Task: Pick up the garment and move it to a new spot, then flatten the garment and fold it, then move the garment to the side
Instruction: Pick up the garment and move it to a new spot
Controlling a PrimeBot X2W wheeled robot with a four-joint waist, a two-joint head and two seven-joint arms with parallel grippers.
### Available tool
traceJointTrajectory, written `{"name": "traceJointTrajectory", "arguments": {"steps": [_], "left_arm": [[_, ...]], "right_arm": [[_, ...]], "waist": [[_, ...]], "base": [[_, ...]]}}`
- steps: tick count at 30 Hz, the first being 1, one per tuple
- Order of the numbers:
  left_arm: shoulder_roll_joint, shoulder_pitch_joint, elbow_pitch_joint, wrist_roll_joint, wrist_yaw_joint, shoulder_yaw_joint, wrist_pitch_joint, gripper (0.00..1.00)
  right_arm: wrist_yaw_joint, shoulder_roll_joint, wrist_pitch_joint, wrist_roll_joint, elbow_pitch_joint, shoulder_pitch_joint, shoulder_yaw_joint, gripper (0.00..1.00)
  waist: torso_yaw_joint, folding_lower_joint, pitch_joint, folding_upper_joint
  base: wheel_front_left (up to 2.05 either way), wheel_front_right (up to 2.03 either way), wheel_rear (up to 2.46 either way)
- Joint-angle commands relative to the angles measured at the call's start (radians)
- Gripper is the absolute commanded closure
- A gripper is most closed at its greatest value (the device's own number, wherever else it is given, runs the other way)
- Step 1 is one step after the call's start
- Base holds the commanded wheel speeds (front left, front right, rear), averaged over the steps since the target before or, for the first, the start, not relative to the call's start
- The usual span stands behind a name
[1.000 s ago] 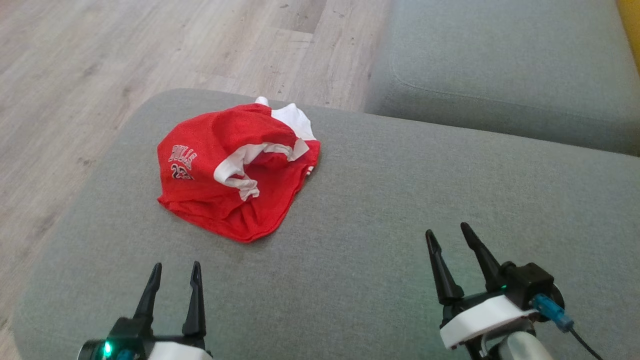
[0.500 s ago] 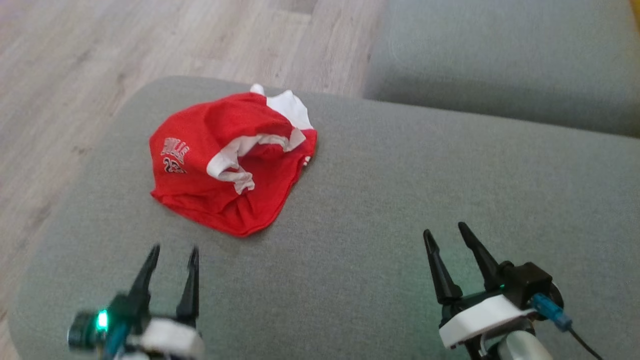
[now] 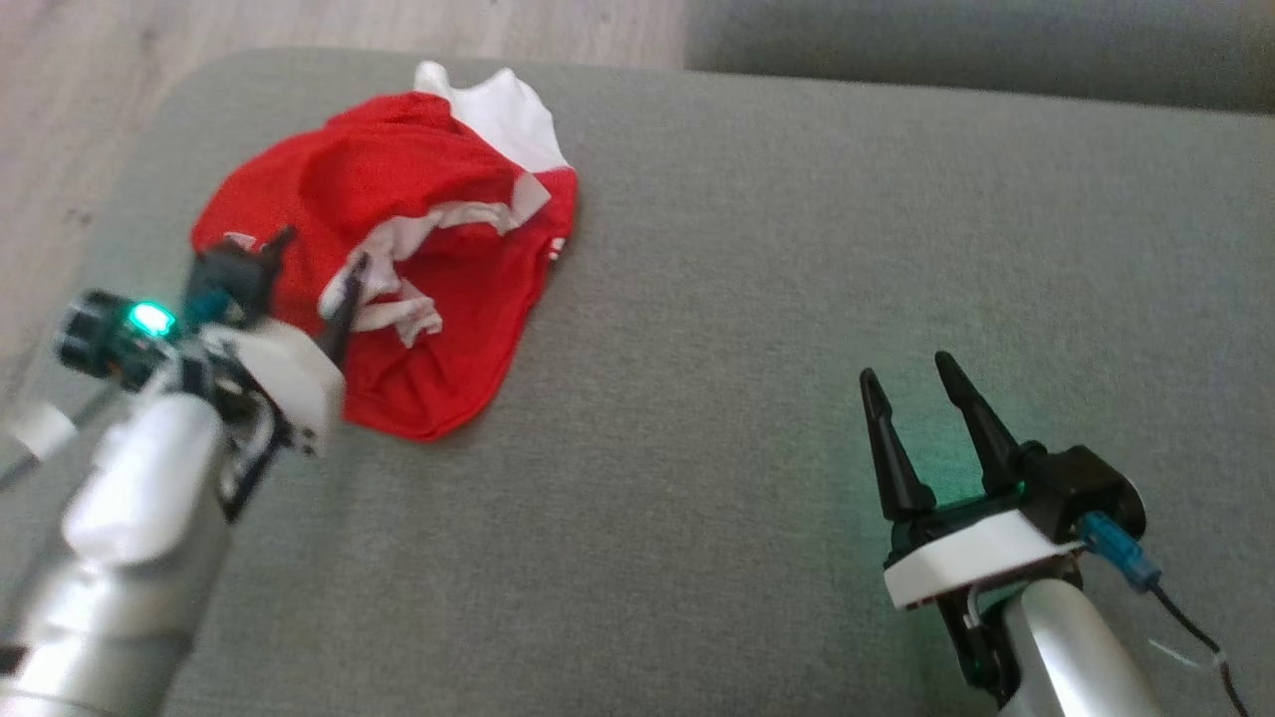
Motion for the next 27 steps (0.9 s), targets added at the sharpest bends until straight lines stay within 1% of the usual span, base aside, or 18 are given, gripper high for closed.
{"name": "traceJointTrajectory", "arguments": {"steps": [1, 6, 10, 12, 13, 14, 16, 21, 27], "left_arm": [[0.049, -0.058, -0.014, -0.009, 0.002, 0.030, 0.004, 0.00], [0.100, -0.157, 0.079, -0.061, 0.002, -0.037, 0.037, 0.00], [0.116, -0.195, 0.156, -0.129, 0.002, -0.076, 0.063, 0.00], [0.115, -0.205, 0.186, -0.154, 0.002, -0.090, 0.070, 0.00], [0.117, -0.208, 0.196, -0.168, 0.002, -0.099, 0.068, 0.62], [0.119, -0.214, 0.199, -0.180, 0.002, -0.105, 0.052, 1.00], [0.119, -0.221, 0.203, -0.200, 0.002, -0.114, 0.020, 1.00], [0.119, -0.243, 0.187, -0.239, 0.002, -0.094, -0.123, 1.00], [0.100, -0.256, 0.097, -0.291, 0.002, -0.040, -0.265, 1.00]], "right_arm": [[-0.001, -0.005, -0.011, -0.007, -0.035, -0.037, 0.023, 0.00], [-0.001, -0.005, -0.011, -0.009, -0.039, -0.061, 0.026, 0.00], [-0.001, -0.005, -0.011, -0.010, -0.040, -0.074, 0.029, 0.00], [-0.001, -0.005, -0.011, -0.009, -0.041, -0.078, 0.028, 0.00], [-0.001, -0.005, -0.011, -0.008, -0.042, -0.081, 0.027, 0.00], [-0.001, -0.005, -0.011, -0.007, -0.042, -0.083, 0.027, 0.00], [-0.001, -0.005, -0.011, -0.005, -0.041, -0.084, 0.026, 0.00], [-0.001, -0.005, -0.011, 0.003, -0.032, -0.075, 0.023, 0.00], [-0.001, -0.005, -0.011, 0.020, -0.025, -0.051, 0.017, 0.00]], "waist": [[-0.028, -0.0002, 0.032, 0.0000], [-0.059, -0.0002, 0.069, 0.0000], [-0.078, -0.0002, 0.084, 0.0000], [-0.085, -0.0002, 0.087, 0.0000], [-0.088, -0.0002, 0.088, 0.0000], [-0.091, -0.0002, 0.088, 0.0000], [-0.095, -0.0002, 0.084, 0.0000], [-0.102, -0.0002, 0.048, 0.0000], [-0.101, -0.0002, -0.013, 0.0000]], "base": [[0.00, 0.00, 0.00], [0.00, 0.00, 0.00], [0.00, 0.00, 0.00], [0.00, 0.00, 0.00], [0.00, 0.00, 0.00], [0.00, 0.00, 0.00], [0.00, 0.00, 0.00], [0.00, 0.00, 0.00], [0.00, 0.00, 0.00]]}}
